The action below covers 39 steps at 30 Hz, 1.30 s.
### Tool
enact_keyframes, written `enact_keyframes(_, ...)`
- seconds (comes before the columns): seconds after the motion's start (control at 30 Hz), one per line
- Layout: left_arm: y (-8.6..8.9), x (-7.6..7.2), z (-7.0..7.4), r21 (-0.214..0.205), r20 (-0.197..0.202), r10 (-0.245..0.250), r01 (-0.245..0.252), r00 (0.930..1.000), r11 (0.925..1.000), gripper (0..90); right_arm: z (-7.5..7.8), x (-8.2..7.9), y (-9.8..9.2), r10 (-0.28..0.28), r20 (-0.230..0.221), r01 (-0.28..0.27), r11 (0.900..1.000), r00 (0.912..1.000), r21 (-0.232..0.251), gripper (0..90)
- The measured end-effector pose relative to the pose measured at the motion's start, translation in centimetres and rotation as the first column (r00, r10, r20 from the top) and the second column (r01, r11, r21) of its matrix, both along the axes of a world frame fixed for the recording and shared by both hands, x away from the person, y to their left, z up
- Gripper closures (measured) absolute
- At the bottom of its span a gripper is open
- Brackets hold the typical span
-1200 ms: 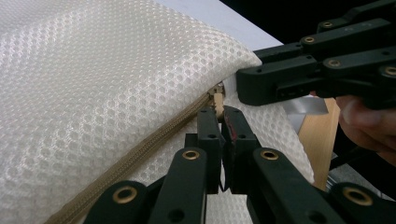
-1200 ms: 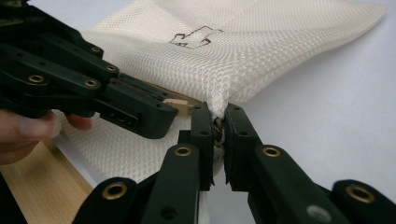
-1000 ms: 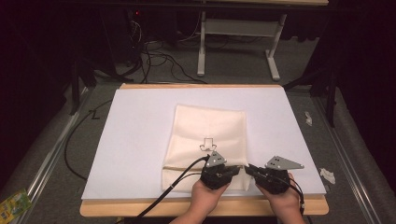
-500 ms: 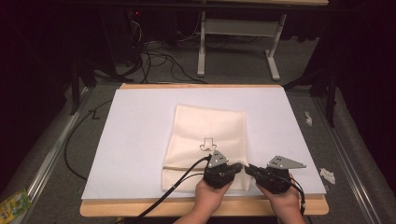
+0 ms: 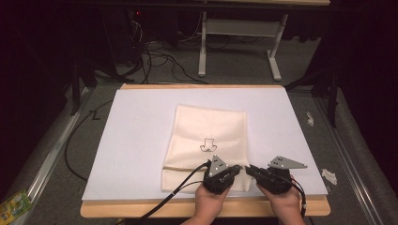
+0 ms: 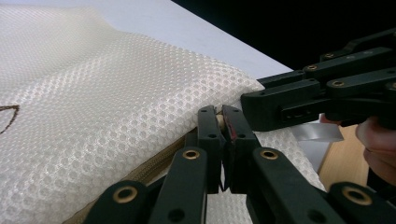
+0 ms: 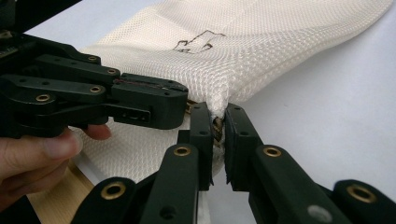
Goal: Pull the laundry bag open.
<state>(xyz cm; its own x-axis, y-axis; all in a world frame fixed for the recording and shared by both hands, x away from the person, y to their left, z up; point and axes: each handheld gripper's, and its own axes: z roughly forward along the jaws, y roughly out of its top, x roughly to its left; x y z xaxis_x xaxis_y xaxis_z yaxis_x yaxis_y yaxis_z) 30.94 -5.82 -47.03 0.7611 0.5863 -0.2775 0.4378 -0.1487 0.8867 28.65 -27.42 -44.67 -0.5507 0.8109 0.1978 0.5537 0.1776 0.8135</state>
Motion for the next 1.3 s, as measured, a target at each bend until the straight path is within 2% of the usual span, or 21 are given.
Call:
enact_keyframes(0.2,-0.1,0.0,0.2,0.021,-0.001,0.026,-0.026,0.9997,0.9994,88.0,0.0,0.0,0.2,-0.016,-0.007,0.016,0.9998,0.9998,0.010,84.9)
enact_keyframes(0.23,-0.1,0.0,0.3,0.019,-0.006,0.028,-0.028,0.9996,0.9994,88.0,0.0,0.0,0.3,-0.018,-0.004,0.018,0.9998,0.9998,0.000,85.0)
enact_keyframes(0.37,-0.1,-0.1,0.3,0.022,0.001,0.025,-0.025,0.9997,0.9995,87.9,0.1,-0.2,0.4,-0.028,0.001,0.028,0.9995,0.9996,-0.011,84.9)
enact_keyframes(0.43,0.0,-0.3,0.5,0.025,-0.004,0.006,-0.006,1.0000,0.9997,87.8,0.1,-0.1,0.4,-0.012,-0.003,0.012,0.9999,0.9999,-0.004,83.4)
enact_keyframes(0.5,0.2,-0.7,0.9,0.024,0.008,-0.001,0.001,1.0000,0.9997,87.8,0.0,-0.2,0.0,0.002,0.006,-0.002,0.9995,1.0000,0.032,77.5)
enact_keyframes(0.57,0.2,-1.0,1.3,0.034,0.027,-0.013,0.012,0.9996,0.9993,87.7,0.1,-0.2,-0.3,-0.009,0.010,0.008,0.9981,0.9999,0.061,68.9)
enact_keyframes(0.63,0.2,-1.1,1.3,0.045,0.032,-0.013,0.012,0.9994,0.9989,87.7,0.2,-0.2,-0.4,-0.014,0.011,0.013,0.9956,0.9998,0.093,67.8)
enact_keyframes(0.73,0.2,-1.0,1.3,0.040,0.026,-0.010,0.009,0.9996,0.9991,87.6,0.3,-0.2,-0.2,-0.019,0.021,0.017,0.9956,0.9996,0.092,67.8)
enact_keyframes(0.9,0.3,-1.0,1.4,0.036,0.026,-0.010,0.009,0.9996,0.9993,87.6,-0.1,-0.1,-0.4,-0.016,-0.002,0.016,0.9943,0.9999,0.106,68.3)
enact_keyframes(1.07,0.4,-0.8,1.8,0.012,0.019,-0.007,0.006,0.9998,0.9999,87.5,-0.2,-0.1,-0.1,-0.003,-0.005,0.003,0.9948,1.0000,0.102,69.5)
enact_keyframes(1.13,0.6,-0.8,2.1,0.003,0.021,-0.007,0.007,0.9997,1.0000,87.5,-0.2,-0.1,-0.1,0.006,0.002,-0.006,0.9939,1.0000,0.110,66.1)
enact_keyframes(1.23,0.9,-0.4,1.9,0.008,0.007,0.000,-0.001,1.0000,1.0000,87.5,0.3,-0.3,-0.7,-0.004,0.030,-0.001,0.9869,0.9995,0.161,64.2)
enact_keyframes(1.3,1.0,-0.4,1.5,0.022,0.000,0.003,-0.003,1.0000,0.9997,87.5,0.6,-0.4,-1.2,-0.024,0.049,0.016,0.9871,0.9985,0.159,64.8)
